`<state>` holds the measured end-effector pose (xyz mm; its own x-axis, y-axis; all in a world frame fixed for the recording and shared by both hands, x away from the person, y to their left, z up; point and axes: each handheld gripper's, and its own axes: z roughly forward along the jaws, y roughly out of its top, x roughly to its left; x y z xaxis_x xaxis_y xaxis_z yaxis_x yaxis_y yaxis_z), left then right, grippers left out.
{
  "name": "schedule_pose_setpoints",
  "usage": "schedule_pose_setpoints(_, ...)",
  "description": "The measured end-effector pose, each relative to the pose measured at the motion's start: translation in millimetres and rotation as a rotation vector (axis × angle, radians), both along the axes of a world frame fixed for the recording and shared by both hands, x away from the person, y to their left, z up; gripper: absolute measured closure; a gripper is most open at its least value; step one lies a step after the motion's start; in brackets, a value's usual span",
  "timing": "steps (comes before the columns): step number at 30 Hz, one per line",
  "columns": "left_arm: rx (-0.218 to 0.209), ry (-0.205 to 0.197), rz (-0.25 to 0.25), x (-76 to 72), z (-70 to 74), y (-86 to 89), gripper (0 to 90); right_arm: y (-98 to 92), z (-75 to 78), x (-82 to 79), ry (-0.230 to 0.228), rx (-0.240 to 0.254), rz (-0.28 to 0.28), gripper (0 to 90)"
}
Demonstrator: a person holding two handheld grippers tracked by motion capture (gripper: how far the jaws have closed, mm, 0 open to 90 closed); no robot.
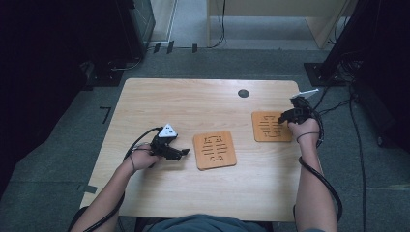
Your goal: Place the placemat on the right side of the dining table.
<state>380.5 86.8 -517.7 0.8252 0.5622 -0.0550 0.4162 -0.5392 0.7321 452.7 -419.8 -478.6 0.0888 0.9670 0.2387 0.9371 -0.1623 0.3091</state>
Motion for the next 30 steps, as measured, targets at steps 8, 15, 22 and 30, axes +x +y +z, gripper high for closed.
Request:
schedule_pose_setpoints(8, 0.000, -0.001, -0.001, 0.2, 0.1, 0.1, 12.5, 0.8, -1.1, -0.7, -0.005, 0.008, 0.006, 49.0)
schedule_pose_setpoints(15, 0.000, 0.000, -0.002, 0.2, 0.1, 0.2, 12.6, 3.3, -1.8, -3.9, -0.034, -0.011, 0.039, 42.3)
schedule_pose_setpoints(22, 0.001, -0.001, -0.002, 0.2, 0.1, 0.2, 12.6, 8.5, -1.1, -8.2, -0.066, -0.036, 0.076, 37.9)
schedule_pose_setpoints(30, 0.000, -0.001, -0.001, 0.1, 0.0, 0.1, 12.6, 19.3, 0.3, -10.7, -0.082, -0.026, 0.104, 31.6)
